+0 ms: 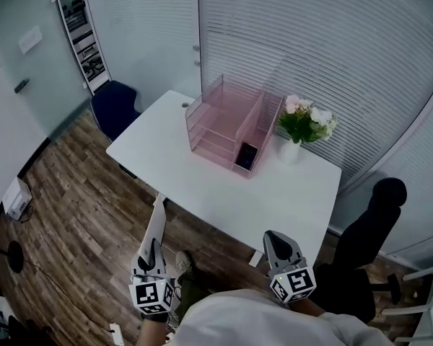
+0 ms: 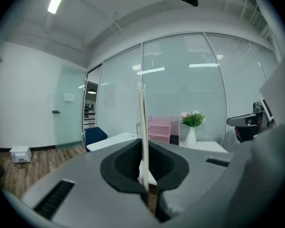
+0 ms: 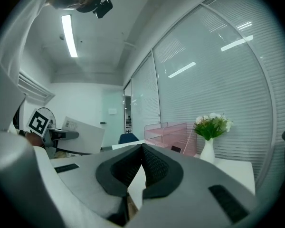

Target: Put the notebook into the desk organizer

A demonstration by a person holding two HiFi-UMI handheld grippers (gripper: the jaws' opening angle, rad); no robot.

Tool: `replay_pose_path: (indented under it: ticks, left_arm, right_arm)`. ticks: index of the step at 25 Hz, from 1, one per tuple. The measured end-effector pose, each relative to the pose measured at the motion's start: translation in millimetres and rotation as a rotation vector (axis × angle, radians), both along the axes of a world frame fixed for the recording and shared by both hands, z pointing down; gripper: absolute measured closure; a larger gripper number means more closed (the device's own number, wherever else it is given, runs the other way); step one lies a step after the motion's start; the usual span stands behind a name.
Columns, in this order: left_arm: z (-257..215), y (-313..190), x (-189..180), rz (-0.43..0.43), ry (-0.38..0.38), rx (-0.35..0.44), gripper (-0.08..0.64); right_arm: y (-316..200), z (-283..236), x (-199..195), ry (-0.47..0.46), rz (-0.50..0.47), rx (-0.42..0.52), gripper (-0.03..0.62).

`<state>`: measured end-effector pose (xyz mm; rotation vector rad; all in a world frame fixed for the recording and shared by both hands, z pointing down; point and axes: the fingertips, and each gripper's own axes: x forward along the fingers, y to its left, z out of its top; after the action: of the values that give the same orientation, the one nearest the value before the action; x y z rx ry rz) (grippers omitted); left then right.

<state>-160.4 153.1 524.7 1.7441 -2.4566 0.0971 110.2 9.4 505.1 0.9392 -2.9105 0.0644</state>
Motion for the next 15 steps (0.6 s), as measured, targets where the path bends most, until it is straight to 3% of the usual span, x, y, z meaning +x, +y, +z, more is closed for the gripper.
replay_pose_path:
  ticks: [8,15]
  left_arm:
    - [-19,-107,-103,0.204,-0.013,-0.03,0.545]
    - [-40,-180,-153,0.331,-0.039,0.006,0.545]
  right_arm:
    - [-66,-22,-125,0.012,0.108,-0.016,0.578]
    - [-99,-28,-182,0.022,0.173,-0.022,0.578]
